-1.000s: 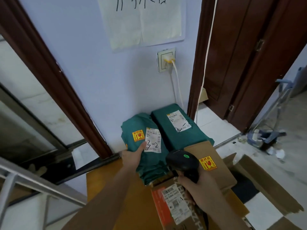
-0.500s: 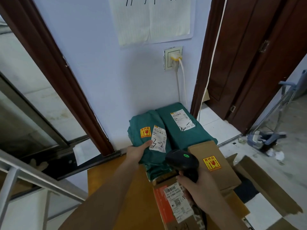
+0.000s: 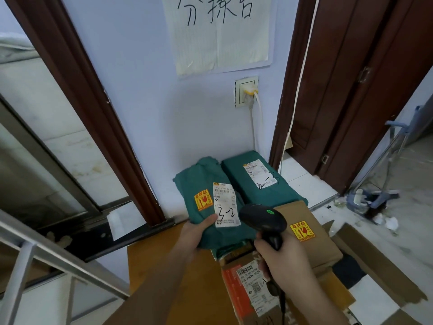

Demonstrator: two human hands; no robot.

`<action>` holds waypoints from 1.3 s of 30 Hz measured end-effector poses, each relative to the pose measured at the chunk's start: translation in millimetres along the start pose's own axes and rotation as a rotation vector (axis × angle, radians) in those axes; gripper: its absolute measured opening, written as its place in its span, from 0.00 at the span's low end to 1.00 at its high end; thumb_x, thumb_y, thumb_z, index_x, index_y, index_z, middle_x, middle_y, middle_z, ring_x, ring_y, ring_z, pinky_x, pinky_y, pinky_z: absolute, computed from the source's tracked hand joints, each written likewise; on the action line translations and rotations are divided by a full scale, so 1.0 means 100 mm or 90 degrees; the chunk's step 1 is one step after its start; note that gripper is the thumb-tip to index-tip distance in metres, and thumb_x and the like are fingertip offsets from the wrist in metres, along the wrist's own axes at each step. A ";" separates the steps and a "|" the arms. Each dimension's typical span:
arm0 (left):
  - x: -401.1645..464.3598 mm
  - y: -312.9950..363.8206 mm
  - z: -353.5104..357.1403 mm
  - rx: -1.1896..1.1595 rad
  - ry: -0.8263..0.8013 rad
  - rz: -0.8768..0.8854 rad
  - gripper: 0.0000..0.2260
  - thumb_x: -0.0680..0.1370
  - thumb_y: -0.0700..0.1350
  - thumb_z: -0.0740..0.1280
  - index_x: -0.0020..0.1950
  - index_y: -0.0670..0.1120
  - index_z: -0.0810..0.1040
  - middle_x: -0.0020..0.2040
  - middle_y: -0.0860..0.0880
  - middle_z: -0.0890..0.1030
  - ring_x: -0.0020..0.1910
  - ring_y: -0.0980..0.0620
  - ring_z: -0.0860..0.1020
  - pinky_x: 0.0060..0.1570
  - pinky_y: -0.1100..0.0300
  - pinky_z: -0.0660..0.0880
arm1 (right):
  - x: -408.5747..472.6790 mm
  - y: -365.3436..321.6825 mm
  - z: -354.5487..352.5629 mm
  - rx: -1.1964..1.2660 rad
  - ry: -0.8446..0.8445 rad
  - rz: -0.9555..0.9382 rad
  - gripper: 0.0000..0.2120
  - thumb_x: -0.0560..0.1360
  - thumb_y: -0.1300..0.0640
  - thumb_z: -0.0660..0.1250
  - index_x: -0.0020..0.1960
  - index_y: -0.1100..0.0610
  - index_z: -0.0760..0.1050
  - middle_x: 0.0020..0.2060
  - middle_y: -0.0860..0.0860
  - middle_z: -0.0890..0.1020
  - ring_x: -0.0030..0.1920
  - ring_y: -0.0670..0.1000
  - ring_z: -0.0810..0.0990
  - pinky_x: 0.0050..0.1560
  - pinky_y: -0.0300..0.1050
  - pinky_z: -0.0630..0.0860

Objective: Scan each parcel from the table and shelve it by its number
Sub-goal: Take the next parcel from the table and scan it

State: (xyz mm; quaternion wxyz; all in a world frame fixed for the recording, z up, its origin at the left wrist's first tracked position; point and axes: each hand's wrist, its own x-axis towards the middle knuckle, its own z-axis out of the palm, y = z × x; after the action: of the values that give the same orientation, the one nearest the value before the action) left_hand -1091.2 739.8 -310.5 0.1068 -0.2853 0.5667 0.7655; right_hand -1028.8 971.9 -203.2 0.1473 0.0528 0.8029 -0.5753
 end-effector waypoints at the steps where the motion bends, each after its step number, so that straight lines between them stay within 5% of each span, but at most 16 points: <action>1: -0.03 -0.03 -0.01 -0.004 -0.017 0.010 0.31 0.65 0.48 0.85 0.66 0.44 0.81 0.58 0.44 0.87 0.58 0.42 0.86 0.61 0.38 0.81 | -0.02 -0.03 0.01 0.006 0.012 -0.009 0.06 0.77 0.57 0.68 0.44 0.58 0.76 0.26 0.54 0.79 0.23 0.47 0.76 0.29 0.42 0.74; 9: -0.26 -0.13 -0.01 0.017 -0.105 0.095 0.23 0.73 0.35 0.77 0.67 0.42 0.77 0.58 0.43 0.87 0.56 0.44 0.87 0.47 0.51 0.85 | -0.13 -0.14 0.10 0.019 0.038 -0.041 0.07 0.77 0.57 0.67 0.43 0.60 0.76 0.24 0.54 0.78 0.24 0.49 0.77 0.30 0.45 0.75; 15: -0.28 -0.24 -0.04 -0.001 -0.145 0.094 0.32 0.67 0.39 0.83 0.69 0.41 0.76 0.62 0.39 0.85 0.60 0.38 0.85 0.58 0.39 0.82 | -0.18 -0.16 0.18 0.013 0.042 -0.052 0.03 0.78 0.59 0.66 0.46 0.59 0.75 0.24 0.53 0.78 0.22 0.47 0.76 0.26 0.38 0.73; 20: -0.31 -0.30 -0.05 -0.021 -0.172 0.093 0.34 0.64 0.39 0.83 0.68 0.40 0.75 0.61 0.37 0.85 0.60 0.36 0.84 0.56 0.40 0.83 | -0.20 -0.15 0.22 -0.005 0.037 -0.053 0.02 0.77 0.59 0.67 0.46 0.57 0.75 0.25 0.53 0.79 0.23 0.47 0.77 0.27 0.40 0.74; 25: -0.34 -0.32 -0.06 -0.038 -0.177 0.093 0.49 0.55 0.46 0.90 0.72 0.40 0.72 0.63 0.37 0.84 0.62 0.34 0.83 0.63 0.31 0.77 | -0.26 -0.16 0.25 0.013 0.033 -0.060 0.03 0.77 0.60 0.67 0.47 0.55 0.73 0.26 0.54 0.78 0.22 0.47 0.76 0.26 0.39 0.73; 39: -0.61 -0.35 -0.18 -0.121 -0.181 0.076 0.34 0.68 0.38 0.81 0.72 0.41 0.74 0.63 0.38 0.84 0.61 0.37 0.84 0.51 0.44 0.84 | -0.66 -0.23 0.31 0.031 0.030 -0.064 0.03 0.78 0.60 0.67 0.49 0.54 0.74 0.25 0.50 0.78 0.24 0.48 0.77 0.27 0.41 0.75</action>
State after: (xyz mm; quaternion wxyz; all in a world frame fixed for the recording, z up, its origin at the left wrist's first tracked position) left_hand -1018.6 744.6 -307.7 0.1123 -0.1489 0.4870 0.8533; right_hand -966.2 940.5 -171.7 0.0980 0.0298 0.7933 -0.6002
